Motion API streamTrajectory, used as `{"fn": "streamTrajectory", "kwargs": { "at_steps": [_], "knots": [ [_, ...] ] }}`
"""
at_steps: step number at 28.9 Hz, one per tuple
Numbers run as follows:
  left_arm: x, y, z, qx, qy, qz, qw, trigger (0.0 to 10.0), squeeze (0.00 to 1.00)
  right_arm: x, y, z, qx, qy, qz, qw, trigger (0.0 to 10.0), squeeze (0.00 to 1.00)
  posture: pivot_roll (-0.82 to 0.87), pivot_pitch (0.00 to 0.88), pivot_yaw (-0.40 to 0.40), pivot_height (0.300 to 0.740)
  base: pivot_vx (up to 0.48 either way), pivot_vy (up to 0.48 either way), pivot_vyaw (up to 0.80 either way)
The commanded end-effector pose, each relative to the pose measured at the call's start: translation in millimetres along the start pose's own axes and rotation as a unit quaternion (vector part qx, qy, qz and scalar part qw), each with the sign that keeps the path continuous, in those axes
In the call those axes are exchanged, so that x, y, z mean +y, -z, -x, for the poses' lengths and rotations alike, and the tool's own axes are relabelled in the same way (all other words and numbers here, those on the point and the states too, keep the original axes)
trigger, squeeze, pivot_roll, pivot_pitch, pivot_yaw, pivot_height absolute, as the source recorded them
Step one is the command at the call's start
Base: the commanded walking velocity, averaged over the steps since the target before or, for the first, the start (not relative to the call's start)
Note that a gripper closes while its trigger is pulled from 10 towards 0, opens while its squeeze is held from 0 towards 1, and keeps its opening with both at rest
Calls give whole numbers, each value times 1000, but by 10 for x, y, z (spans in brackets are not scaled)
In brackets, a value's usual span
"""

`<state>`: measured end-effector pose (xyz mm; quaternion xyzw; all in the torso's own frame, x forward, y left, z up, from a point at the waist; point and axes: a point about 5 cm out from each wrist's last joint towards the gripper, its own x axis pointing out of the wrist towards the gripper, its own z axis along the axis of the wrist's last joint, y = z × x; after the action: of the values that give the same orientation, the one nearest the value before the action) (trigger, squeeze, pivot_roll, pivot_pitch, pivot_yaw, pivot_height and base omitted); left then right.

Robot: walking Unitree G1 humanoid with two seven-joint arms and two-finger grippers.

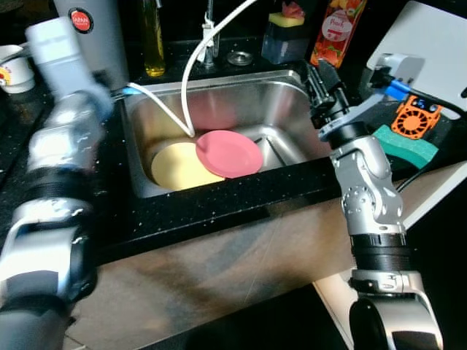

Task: Kitchen organization

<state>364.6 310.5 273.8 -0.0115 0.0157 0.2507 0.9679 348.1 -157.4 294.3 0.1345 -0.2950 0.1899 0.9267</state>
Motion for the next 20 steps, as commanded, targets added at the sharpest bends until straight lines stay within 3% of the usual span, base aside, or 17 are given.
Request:
{"fn": "streamTrajectory", "kwargs": {
  "at_steps": [1, 4, 6, 10, 15, 17, 19, 20],
  "knots": [
    [198, -37, 8, 14, -21, -48, 999, 10000, 0, 105, 40, -9, 5, -24, -13, 1000, 10000, 0, 179, 94, -74, 740, 0, 0, 0],
    [316, 46, -14, 38, -31, -45, 998, 10000, 0, 152, 85, -14, 10, -30, -18, 999, 10000, 0, 179, 94, -74, 740, 0, 0, 0],
    [316, 46, -14, 38, -31, -45, 998, 10000, 0, 152, 85, -14, 10, -30, -18, 999, 10000, 0, 179, 94, -74, 740, 0, 0, 0],
    [451, 237, -19, 82, -36, -34, 995, 10000, 0, 219, 130, -16, 17, -36, -28, 999, 10000, 0, 191, 98, -69, 740, 0, 0, 0],
    [466, 280, 21, 112, -14, -14, 993, 10000, 0, 197, 115, 8, 18, -32, -32, 999, 10000, 0, 190, 95, -62, 740, 0, 0, 0],
    [481, 315, 30, 132, 3, 19, 991, 8784, 0, 185, 104, 18, 18, -30, -29, 999, 10000, 0, 189, 92, -58, 740, 0, 0, 0],
    [487, 319, 30, 137, 8, 29, 990, 8784, 0, 183, 100, 17, 18, -31, -27, 999, 10000, 0, 189, 92, -58, 740, 0, 0, 0],
    [485, 325, 28, 145, 23, 45, 988, 6000, 0, 187, 92, 11, 17, -33, -26, 999, 10000, 0, 189, 92, -58, 740, 0, 0, 0]
  ]
}}
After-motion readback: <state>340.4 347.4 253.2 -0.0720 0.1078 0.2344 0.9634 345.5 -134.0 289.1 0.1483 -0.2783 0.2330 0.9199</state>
